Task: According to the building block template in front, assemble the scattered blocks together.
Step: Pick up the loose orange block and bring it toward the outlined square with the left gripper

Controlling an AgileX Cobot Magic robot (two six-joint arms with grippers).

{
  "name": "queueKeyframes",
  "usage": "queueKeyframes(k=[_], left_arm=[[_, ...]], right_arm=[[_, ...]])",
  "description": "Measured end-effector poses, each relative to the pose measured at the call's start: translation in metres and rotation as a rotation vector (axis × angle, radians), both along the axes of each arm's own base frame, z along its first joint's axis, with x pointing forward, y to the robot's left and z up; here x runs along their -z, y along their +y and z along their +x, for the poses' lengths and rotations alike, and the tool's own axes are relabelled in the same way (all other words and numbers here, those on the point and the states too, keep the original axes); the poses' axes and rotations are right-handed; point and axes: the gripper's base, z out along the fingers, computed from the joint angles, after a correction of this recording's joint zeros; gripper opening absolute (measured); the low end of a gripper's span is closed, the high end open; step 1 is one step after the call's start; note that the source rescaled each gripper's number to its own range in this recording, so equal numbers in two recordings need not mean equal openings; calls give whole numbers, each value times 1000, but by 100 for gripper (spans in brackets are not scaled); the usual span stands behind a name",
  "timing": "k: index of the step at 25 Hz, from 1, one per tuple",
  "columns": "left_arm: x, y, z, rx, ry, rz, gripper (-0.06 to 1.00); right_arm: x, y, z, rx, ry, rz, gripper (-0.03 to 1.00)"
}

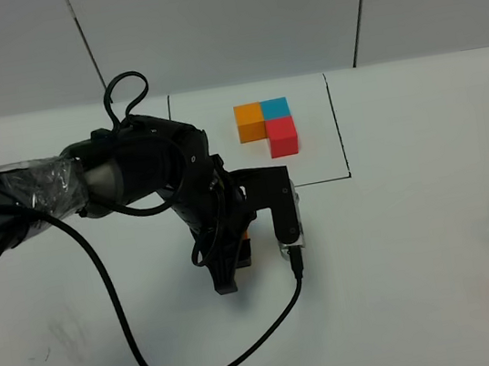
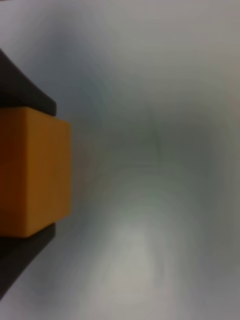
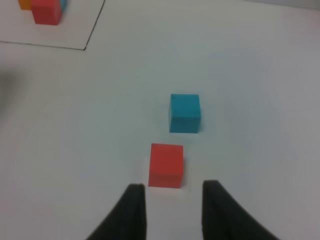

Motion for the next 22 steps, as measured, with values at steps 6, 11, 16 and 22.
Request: queueKeyframes(k=[6, 11, 16, 22], left_arm=[[16, -3, 5, 22, -23, -5, 0], [19, -4, 6, 43, -30, -3, 0], [18, -5, 7, 42, -37, -8, 0], [18, -5, 8, 40, -38, -11, 0]], right_arm=[[0, 0, 0, 0, 0, 0, 0], [0, 0, 0, 0, -1, 1, 0], [0, 0, 0, 0, -1, 1, 0], [0, 0, 0, 0, -1, 1, 0]])
